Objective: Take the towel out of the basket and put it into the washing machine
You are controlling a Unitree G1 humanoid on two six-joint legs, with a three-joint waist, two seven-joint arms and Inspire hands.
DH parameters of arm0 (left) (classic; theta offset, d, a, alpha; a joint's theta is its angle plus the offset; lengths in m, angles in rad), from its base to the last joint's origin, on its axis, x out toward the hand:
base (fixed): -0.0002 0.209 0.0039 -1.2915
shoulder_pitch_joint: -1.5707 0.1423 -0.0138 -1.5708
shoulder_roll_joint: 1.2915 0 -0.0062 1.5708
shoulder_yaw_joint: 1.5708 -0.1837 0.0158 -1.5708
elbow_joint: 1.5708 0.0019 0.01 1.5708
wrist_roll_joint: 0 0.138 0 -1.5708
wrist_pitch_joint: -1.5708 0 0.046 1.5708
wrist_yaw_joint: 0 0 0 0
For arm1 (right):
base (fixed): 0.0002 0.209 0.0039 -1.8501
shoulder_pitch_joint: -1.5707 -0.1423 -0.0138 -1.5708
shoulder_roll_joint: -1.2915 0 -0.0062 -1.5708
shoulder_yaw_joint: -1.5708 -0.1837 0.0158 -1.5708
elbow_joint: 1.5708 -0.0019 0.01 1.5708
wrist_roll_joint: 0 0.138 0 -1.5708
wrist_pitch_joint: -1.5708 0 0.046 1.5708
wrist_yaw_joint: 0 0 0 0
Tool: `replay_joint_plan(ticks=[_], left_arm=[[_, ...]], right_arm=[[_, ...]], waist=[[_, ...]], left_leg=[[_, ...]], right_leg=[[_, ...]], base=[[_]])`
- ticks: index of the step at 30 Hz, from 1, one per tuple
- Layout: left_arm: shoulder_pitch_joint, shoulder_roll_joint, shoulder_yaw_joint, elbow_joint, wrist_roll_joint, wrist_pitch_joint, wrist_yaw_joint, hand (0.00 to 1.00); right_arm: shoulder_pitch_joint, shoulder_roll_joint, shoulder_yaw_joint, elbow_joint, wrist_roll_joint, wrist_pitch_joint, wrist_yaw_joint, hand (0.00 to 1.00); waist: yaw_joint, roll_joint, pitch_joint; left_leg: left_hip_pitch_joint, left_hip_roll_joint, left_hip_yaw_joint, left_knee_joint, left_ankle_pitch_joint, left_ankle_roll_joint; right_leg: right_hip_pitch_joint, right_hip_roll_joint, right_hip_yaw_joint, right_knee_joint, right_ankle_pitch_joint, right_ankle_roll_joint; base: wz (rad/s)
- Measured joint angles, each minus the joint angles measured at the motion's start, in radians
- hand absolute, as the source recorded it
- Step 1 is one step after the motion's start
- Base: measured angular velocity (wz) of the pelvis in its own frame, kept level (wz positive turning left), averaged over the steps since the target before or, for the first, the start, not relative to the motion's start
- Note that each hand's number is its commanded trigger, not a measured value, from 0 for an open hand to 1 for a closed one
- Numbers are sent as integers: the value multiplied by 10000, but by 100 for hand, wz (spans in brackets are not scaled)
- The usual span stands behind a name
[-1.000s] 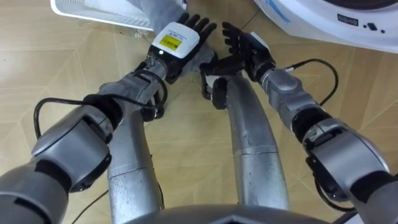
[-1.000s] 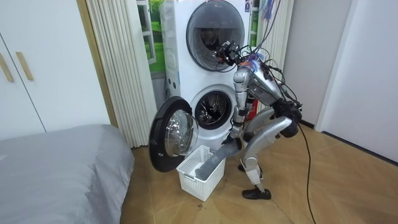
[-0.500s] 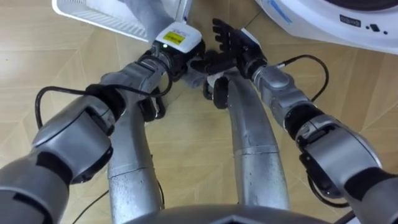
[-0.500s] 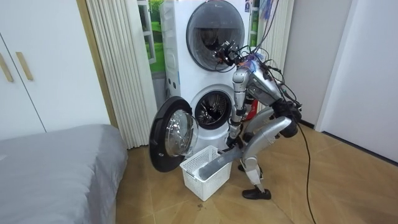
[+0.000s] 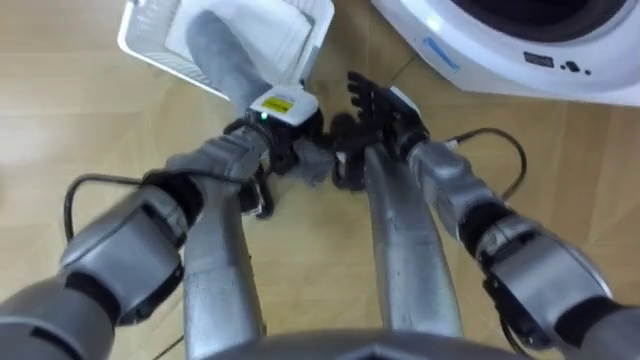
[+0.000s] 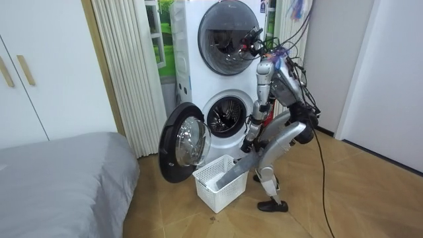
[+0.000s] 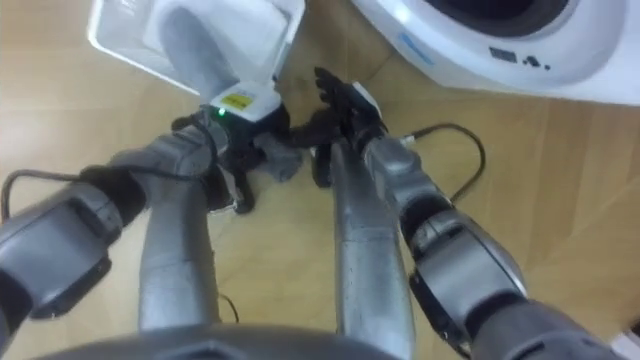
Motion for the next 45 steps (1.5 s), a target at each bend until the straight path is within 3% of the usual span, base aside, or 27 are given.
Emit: replay_joint_plan(ticks=[5, 6, 10, 11, 12, 14, 19, 22, 25, 30, 32, 36, 41, 45], left_arm=[[817, 99, 982, -386, -645, -467, 234, 100], [1031, 101, 1158, -504, -1073, -563, 292, 100], [1469, 125, 1826, -956, -2081, -759, 435, 100], [1591, 120, 1978, -1071, -2537, -789, 442, 100], [1671, 120, 2057, -1094, -2832, -860, 442, 100], [1779, 138, 2147, -1183, -3183, -927, 440, 100], [2027, 58, 2540, -1792, -4017, -959, 281, 100], [2117, 102, 2504, -2143, -5173, -966, -94, 100], [2245, 107, 2486, -2532, -7039, -965, -830, 100], [2280, 69, 2241, -2781, -10723, -955, -2862, 100], [2275, 37, 2072, -2781, -11603, -922, -3589, 100], [2283, -165, 1982, -3046, -13053, -522, -4917, 100], [2289, -352, 1903, -3350, -14272, -4, -5859, 100], [2302, -376, 2111, -3844, -14919, 484, -6551, 100]], right_arm=[[636, -383, -395, -32, -714, -32, -2, 0], [738, -416, -437, -32, -864, -38, 0, 0], [892, -493, -694, -109, -1582, -154, 1, 0], [952, -517, -708, -140, -1788, -183, 1, 0], [1049, -535, -707, -147, -1893, -211, 5, 0], [1153, -566, -706, -210, -1915, -210, 7, 0], [1229, -532, -914, -393, -2212, -215, 53, 0], [1231, -566, -976, -681, -2469, -216, 122, 0], [1180, -578, -1057, -717, -2726, -217, 84, 0], [1179, -547, -1029, -917, -3456, -217, 16, 0], [1170, -500, -1042, -939, -3504, -216, 8, 0], [1168, -339, -1072, -962, -3631, -175, 11, 0], [1169, -174, -1289, -1004, -3885, -113, 24, 0], [1148, -102, -1584, -1174, -4203, -53, 158, 0]], waist=[[493, 27, -76], [578, 37, -135], [732, 76, -209], [786, 82, -247], [838, 82, -359], [870, 89, -438], [894, 84, -450], [890, 74, -459], [889, 71, -459], [868, 59, -459], [870, 46, -451], [863, 36, -452], [870, 45, -456], [1087, 56, -460]], left_leg=[[1312, -45, 65, -731, 110, -43], [1597, -84, 48, -904, 131, -65], [2319, -174, 18, -1316, 212, -76], [2568, -193, 32, -1446, 225, -75], [2773, -219, 40, -1573, 242, -74], [3091, -279, 37, -1730, 266, -67], [3732, -357, 2, -2153, 395, -27], [3887, -383, 0, -2308, 444, -13], [3908, -355, -32, -2354, 448, -8], [3967, -350, -35, -2468, 452, -5], [3962, -338, -36, -2480, 452, -5], [3937, -324, -72, -2550, 453, -4], [3954, -311, -350, -2658, 470, -33], [3923, -286, -436, -2760, 488, -61]], right_leg=[[1296, 7, -39, -653, 49, 38], [1571, -12, -78, -782, 44, 43], [2322, -52, -126, -1130, 41, 74], [2563, -49, -125, -1239, 51, 92], [2748, -49, -127, -1344, 54, 109], [3069, -56, -147, -1451, 37, 136], [3768, -101, -241, -1851, 98, 214], [3927, -178, -264, -2006, 140, 236], [3983, -206, -330, -2047, 137, 241], [4073, -206, -384, -2191, 140, 252], [4075, -210, -396, -2214, 139, 254], [4114, -194, -458, -2360, 155, 269], [4418, -118, -821, -2763, 211, 254], [4438, -95, -902, -2858, 224, 256]], base=[[1], [8], [8], [0], [0], [7], [7], [1], [5], [0], [0], [1], [10], [4]])
